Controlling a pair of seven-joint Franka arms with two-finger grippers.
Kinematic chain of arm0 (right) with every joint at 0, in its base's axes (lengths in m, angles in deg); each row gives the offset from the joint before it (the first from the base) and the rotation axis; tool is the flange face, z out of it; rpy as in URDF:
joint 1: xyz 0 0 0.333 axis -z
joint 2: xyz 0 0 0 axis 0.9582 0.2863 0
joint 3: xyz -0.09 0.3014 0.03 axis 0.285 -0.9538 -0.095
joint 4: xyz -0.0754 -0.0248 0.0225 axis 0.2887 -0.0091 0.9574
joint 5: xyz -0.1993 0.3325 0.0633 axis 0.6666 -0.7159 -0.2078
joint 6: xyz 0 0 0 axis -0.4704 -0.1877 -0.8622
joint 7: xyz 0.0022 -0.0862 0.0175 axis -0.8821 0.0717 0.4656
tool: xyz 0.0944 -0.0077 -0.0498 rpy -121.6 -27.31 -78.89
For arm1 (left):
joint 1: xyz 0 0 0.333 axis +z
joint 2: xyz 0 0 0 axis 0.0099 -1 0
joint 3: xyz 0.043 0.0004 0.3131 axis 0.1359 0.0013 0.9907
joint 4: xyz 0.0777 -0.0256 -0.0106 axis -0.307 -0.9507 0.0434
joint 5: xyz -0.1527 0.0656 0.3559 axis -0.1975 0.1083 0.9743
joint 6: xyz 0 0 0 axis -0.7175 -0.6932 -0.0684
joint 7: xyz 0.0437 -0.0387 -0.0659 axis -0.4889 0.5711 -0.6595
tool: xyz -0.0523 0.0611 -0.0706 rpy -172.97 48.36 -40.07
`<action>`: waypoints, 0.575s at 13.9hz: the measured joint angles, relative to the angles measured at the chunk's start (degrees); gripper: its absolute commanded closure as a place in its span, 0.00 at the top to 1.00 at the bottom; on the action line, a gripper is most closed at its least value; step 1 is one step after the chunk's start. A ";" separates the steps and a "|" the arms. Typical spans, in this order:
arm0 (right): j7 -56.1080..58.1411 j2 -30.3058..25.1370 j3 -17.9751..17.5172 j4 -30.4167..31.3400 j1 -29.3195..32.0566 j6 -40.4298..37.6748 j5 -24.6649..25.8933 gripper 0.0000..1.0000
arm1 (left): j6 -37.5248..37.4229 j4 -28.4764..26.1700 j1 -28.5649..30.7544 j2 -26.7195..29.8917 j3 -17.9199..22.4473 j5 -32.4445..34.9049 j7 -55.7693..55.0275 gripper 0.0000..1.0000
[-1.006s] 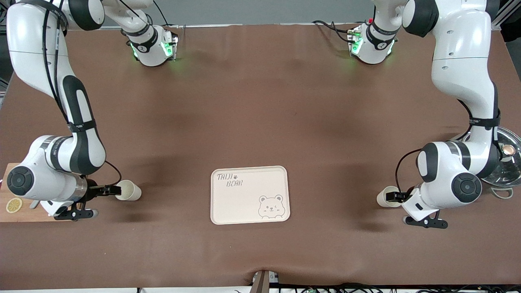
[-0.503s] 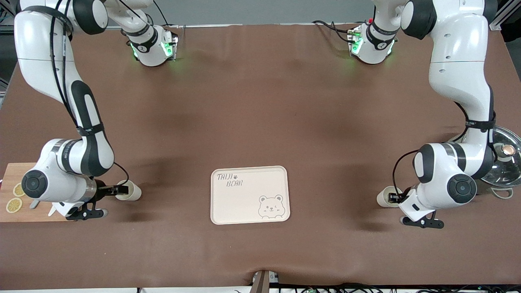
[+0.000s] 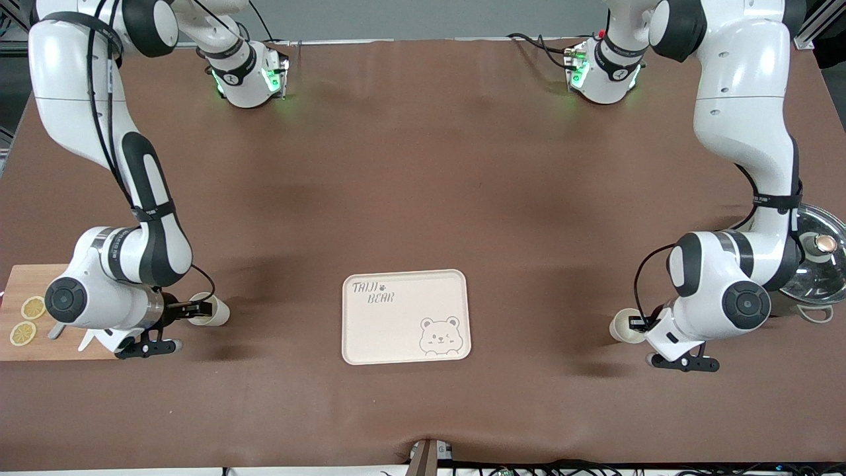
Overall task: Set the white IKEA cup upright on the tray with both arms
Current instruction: 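Grasp the cup rims with the right gripper while the left gripper grasps its cup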
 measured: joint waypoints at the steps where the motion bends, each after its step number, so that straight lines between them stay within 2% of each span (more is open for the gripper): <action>1: 0.00 0.00 0.00 0.00 -0.04 0.00 0.00 0.48 | 0.05 0.26 -0.45 0.23 0.00 0.00 -1.39 0.00; 2: 0.01 0.00 0.00 0.00 -0.07 0.00 0.00 0.45 | 0.14 0.47 -0.87 0.56 0.00 0.00 -2.74 0.00; 8: 0.03 0.00 0.00 0.00 -0.08 0.00 -0.01 0.07 | 0.12 0.73 -4.44 2.91 -0.12 -0.01 -15.74 0.00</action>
